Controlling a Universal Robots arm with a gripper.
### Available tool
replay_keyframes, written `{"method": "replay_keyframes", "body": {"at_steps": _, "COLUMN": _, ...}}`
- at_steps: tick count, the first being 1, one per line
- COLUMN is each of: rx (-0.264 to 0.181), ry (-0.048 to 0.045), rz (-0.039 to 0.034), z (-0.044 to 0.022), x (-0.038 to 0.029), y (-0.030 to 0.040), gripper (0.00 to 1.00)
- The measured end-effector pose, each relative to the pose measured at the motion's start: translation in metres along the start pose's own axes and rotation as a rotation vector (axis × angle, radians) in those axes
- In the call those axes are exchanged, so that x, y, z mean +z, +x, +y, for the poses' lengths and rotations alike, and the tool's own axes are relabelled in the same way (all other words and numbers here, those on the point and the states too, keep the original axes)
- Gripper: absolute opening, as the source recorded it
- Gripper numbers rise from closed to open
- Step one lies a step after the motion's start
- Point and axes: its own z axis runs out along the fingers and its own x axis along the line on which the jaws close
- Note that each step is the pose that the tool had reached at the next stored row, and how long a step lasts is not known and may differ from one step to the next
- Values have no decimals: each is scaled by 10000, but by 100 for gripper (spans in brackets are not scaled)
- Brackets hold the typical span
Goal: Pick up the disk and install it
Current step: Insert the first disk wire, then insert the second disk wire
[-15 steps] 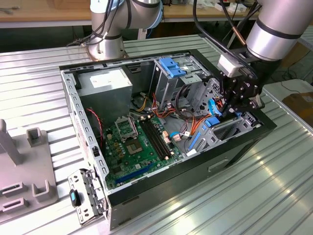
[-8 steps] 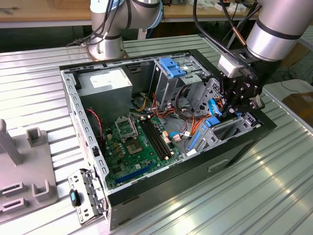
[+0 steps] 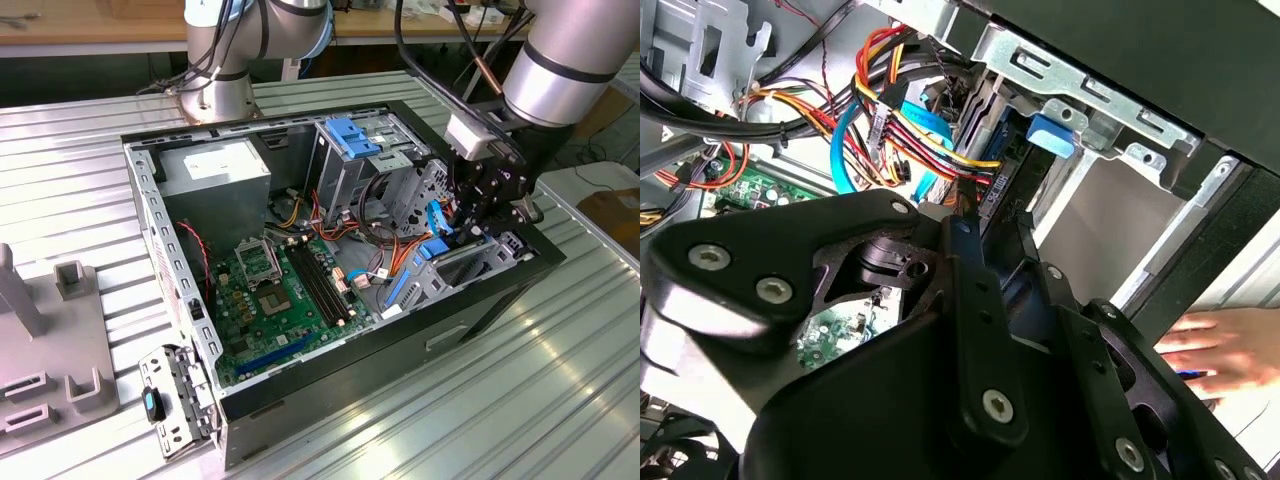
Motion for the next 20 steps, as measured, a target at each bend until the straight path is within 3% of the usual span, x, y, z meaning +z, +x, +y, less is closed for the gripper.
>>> {"method": "replay_keyframes", "body": {"at_steps": 4, "rx": 0, "ry": 0, "rz": 2, "z": 0, "x": -1, "y": 0, "gripper": 30}}
{"method": "replay_keyframes", "body": {"at_steps": 6, "rx": 0, "ry": 0, "rz": 0, "z": -3, "x": -36, "y": 0, "gripper": 30}}
{"method": "replay_keyframes", "body": {"at_steps": 8, "rx": 0, "ry": 0, "rz": 1, "z": -16, "x": -200, "y": 3, "gripper": 30}}
{"method": "replay_keyframes", "body": {"at_steps": 9, "rx": 0, "ry": 0, "rz": 0, "z": -19, "x": -236, "y": 3, "gripper": 30}}
{"method": "replay_keyframes", "body": {"at_steps": 14, "rx": 1, "ry": 7, "rz": -1, "z": -24, "x": -316, "y": 4, "gripper": 30}}
{"method": "replay_keyframes", "body": {"at_steps": 20, "rx": 0, "ry": 9, "rz": -2, "z": -25, "x": -321, "y": 4, "gripper": 30}}
